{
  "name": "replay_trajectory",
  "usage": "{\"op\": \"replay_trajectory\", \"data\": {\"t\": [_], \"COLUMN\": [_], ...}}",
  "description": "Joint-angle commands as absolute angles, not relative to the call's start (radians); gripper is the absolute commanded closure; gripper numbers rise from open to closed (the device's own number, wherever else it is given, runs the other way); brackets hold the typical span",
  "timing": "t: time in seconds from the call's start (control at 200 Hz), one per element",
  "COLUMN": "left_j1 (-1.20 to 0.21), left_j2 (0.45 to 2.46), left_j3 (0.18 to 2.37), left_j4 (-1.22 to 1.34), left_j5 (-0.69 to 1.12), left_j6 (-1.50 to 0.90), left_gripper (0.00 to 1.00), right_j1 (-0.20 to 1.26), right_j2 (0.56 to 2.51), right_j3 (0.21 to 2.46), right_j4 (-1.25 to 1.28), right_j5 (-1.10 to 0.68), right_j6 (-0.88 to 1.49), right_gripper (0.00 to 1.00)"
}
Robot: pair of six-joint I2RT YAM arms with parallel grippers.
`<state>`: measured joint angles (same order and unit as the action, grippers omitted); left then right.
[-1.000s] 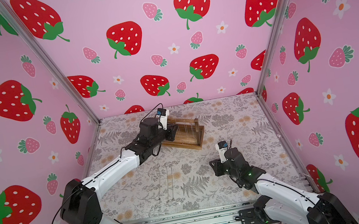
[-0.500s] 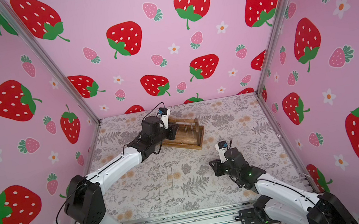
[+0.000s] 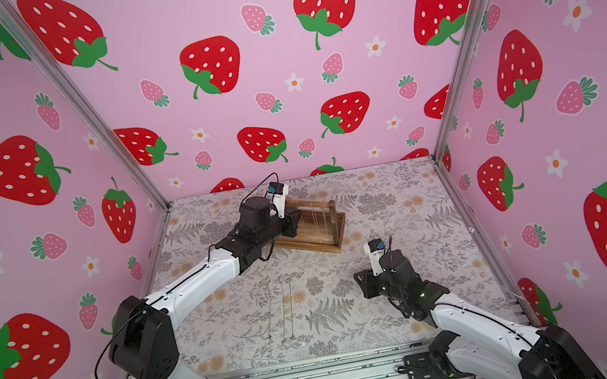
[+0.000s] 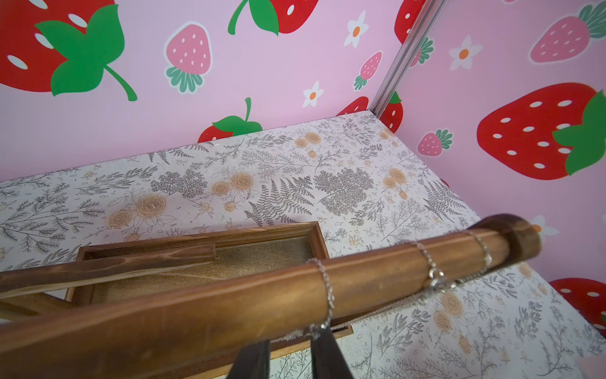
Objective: Take the necklace off the jewelry display stand
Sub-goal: Take off the necklace from the stand.
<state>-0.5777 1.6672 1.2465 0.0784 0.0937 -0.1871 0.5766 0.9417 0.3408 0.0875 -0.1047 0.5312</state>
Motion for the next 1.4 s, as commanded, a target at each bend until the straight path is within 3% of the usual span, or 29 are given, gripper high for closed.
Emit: {"op": "replay_trajectory", "data": {"t": [0.0, 0.21, 0.32, 0.941, 1.321, 1.396], "left_j1": [-0.574, -0.573, -0.573, -0.526, -0.453, -0.44], "left_j2": [1.657, 1.655, 1.652, 1.496, 1.541, 1.54], "left_j3": [1.292, 1.294, 1.3, 1.265, 1.371, 1.373], "left_j4": [0.093, 0.092, 0.083, -0.069, -0.274, -0.279], "left_j5": [0.118, 0.11, 0.109, -0.044, -0.385, -0.374], "left_j6": [-0.197, -0.201, -0.2, -0.166, -0.202, -0.211], "left_gripper": [0.77, 0.83, 1.0, 1.0, 1.0, 1.0], "right_j1": [0.572, 0.572, 0.572, 0.572, 0.572, 0.572], "right_j2": [0.949, 0.961, 0.962, 0.967, 0.972, 0.974], "right_j3": [0.347, 0.349, 0.35, 0.351, 0.347, 0.344], "right_j4": [0.111, 0.117, 0.118, 0.117, 0.129, 0.133], "right_j5": [-0.115, -0.121, -0.123, -0.121, -0.124, -0.127], "right_j6": [0.532, 0.534, 0.534, 0.531, 0.537, 0.538], "right_gripper": [0.77, 0.77, 0.77, 0.77, 0.77, 0.77]}}
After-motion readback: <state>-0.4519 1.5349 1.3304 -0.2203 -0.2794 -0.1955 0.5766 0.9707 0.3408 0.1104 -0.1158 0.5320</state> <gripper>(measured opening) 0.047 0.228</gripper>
